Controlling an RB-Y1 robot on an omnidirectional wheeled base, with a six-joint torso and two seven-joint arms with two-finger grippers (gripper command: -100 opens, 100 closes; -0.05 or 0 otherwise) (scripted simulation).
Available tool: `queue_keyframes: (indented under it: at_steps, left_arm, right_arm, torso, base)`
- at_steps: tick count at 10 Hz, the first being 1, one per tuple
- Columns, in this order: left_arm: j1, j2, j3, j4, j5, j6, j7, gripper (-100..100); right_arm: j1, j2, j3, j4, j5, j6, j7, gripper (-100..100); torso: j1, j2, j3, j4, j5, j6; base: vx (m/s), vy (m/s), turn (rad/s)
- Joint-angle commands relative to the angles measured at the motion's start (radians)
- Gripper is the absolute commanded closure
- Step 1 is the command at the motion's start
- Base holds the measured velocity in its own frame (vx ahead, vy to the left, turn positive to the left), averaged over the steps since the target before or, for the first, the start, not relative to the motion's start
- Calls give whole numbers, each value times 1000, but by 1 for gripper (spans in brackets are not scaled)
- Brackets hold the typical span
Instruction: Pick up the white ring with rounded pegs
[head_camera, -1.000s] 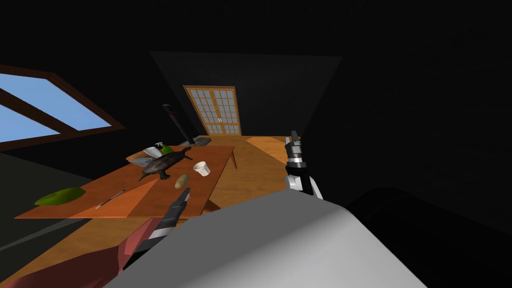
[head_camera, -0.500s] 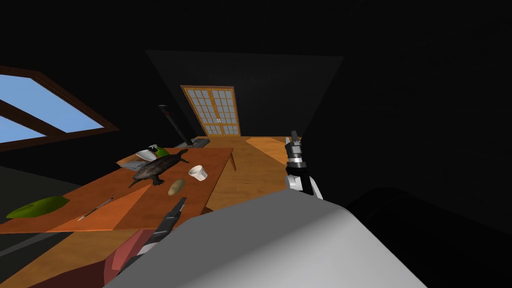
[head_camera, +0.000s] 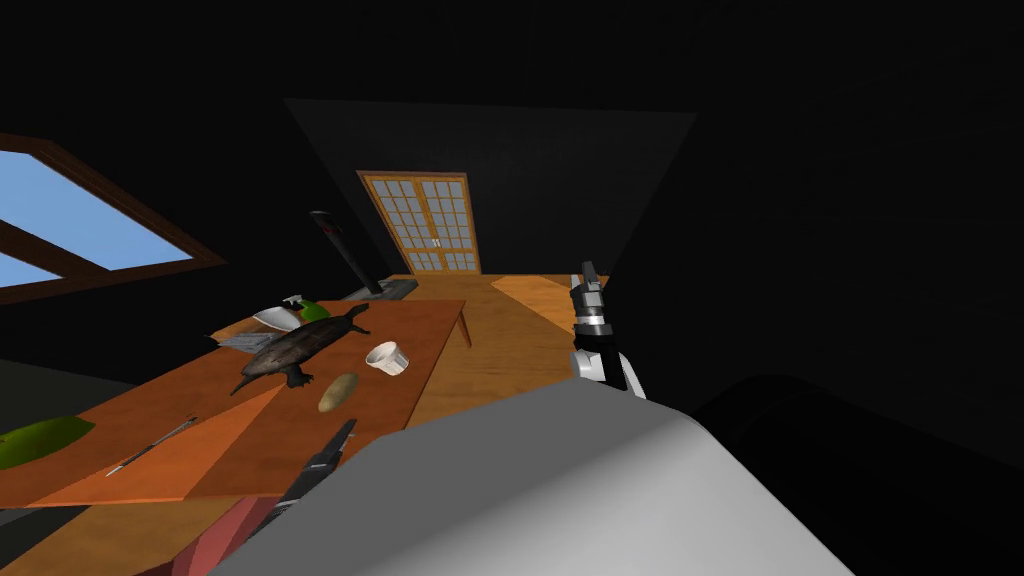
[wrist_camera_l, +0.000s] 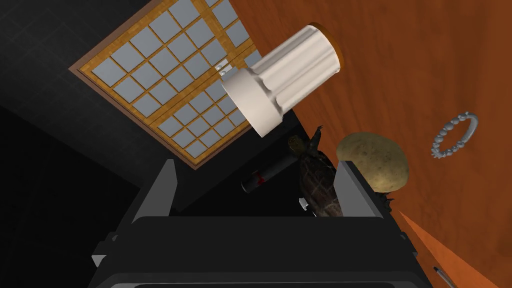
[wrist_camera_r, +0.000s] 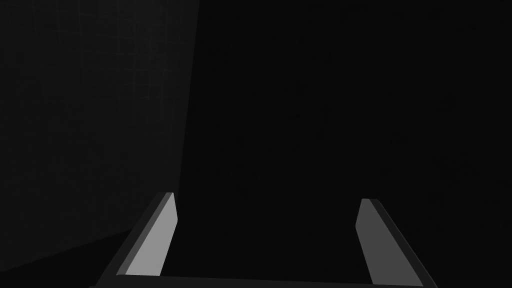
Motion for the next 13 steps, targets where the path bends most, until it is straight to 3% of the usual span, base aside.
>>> queue_keyframes:
  at_steps: [1,5,13]
  left_arm:
    - [4,0,2,48,-7,-8,4,-100]
    - [22,19,15,169,-39,-4,46,-100]
    - [40,26,25,330,-78,13,102,-100]
  right_arm:
    - [0,0,0,0,0,0,0,0]
    - [0,0,0,0,0,0,0,0]
    - [0,0,0,0,0,0,0,0]
  torso:
    - [0,0,0,0,0,0]
    - [0,0,0,0,0,0]
    - [0,4,2,1,0,0]
  base:
    - [116,-1,-3]
    - [147,-1,4]
    - [103,14,11]
